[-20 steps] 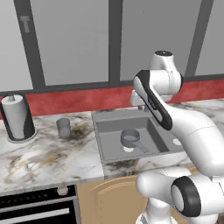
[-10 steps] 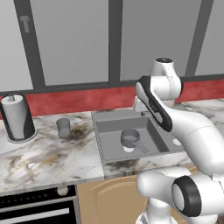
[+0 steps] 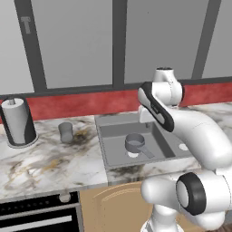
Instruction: Move any existing items from the left basin to the right basin for drying. Then move the glass cup from the counter to the left basin of the sink for washing.
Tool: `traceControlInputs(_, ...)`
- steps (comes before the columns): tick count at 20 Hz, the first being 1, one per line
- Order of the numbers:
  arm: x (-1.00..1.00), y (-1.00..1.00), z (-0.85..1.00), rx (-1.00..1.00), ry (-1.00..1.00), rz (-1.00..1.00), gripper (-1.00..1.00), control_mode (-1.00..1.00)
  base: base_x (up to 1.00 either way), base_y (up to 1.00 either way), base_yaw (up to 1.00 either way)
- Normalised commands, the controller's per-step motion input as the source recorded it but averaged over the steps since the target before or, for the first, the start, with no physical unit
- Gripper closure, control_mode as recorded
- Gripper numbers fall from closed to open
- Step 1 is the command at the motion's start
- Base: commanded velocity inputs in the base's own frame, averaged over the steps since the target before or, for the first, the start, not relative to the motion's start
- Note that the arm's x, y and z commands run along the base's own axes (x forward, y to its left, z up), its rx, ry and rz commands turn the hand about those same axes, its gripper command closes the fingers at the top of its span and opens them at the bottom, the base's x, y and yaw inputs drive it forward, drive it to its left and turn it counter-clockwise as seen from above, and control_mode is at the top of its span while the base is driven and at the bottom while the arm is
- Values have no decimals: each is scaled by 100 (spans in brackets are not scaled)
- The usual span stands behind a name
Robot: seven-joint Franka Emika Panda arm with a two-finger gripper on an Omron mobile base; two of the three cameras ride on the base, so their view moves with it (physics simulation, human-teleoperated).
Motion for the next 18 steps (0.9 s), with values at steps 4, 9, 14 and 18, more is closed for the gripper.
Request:
traceControlInputs(4,0,-5,-34,0,10,0,-100,-100,0,0,0)
traceControlInputs(9,0,-6,-33,-2,5,0,-100,-100,0,0,0)
traceControlInputs(14,0,-4,-30,-3,1,0,-100,-100,0,0,0)
traceControlInputs(18,1,0,-28,-2,0,0,-100,-100,0,0,0)
